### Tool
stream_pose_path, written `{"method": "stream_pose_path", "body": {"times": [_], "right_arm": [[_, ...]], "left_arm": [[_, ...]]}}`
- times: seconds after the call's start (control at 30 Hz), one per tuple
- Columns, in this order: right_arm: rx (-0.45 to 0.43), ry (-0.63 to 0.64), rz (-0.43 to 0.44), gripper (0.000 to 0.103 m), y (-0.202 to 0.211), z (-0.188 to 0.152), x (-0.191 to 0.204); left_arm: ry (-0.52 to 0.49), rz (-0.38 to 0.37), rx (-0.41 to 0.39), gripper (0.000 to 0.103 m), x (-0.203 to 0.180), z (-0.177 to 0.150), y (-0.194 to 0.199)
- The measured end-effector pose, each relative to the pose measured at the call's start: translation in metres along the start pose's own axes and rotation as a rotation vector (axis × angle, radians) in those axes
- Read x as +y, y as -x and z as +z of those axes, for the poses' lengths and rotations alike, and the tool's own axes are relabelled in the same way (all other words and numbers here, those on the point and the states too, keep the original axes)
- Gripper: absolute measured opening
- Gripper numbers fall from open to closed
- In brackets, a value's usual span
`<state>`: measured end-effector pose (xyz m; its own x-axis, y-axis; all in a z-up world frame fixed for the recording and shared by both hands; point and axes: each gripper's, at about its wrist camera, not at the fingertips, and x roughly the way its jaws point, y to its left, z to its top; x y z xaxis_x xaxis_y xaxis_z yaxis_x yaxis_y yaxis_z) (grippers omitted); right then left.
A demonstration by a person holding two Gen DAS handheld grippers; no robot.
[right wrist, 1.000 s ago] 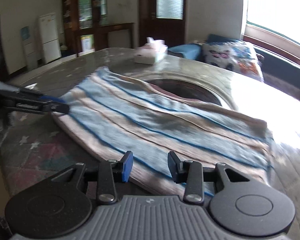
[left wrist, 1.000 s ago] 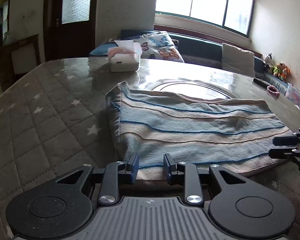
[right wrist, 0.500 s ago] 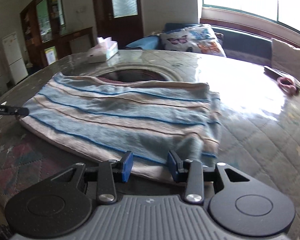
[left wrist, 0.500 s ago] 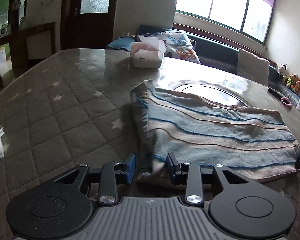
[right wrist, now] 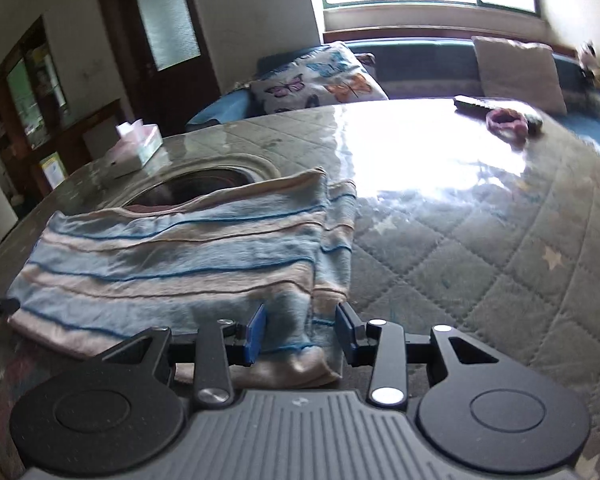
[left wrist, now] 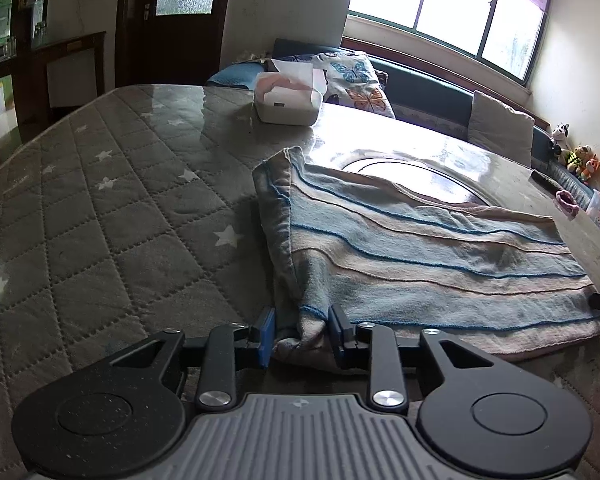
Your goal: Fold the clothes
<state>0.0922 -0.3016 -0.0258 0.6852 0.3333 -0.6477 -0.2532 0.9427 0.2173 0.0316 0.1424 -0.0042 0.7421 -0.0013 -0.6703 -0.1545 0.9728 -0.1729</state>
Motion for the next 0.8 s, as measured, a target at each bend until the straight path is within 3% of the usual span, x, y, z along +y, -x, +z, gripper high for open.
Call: {"method": "stream_pose_path", "body": {"times": [0.33, 0.4, 0.5, 0.8], "right_arm": [[-0.008, -0.024, 0.009, 0.042, 0.0, -0.004, -0.003], [-0.006, -0.028, 0.022, 0.022, 0.001, -0.005, -0.003], [-0.013, -0.023, 0.03, 0.007, 0.005, -0.005, -0.002], [0.002, 0.01, -0.079, 0.006, 0.036, -0.011, -0.021]], "left_arm": [[0.013, -0.014, 0.019, 0.027, 0.001, 0.002, 0.0], [0.013, -0.018, 0.023, 0.025, 0.0, 0.001, 0.0], [0.01, -0.029, 0.03, 0.025, -0.001, 0.0, 0.002], [-0.055, -0.175, 0.088, 0.024, -0.038, -0.019, 0.015]]}}
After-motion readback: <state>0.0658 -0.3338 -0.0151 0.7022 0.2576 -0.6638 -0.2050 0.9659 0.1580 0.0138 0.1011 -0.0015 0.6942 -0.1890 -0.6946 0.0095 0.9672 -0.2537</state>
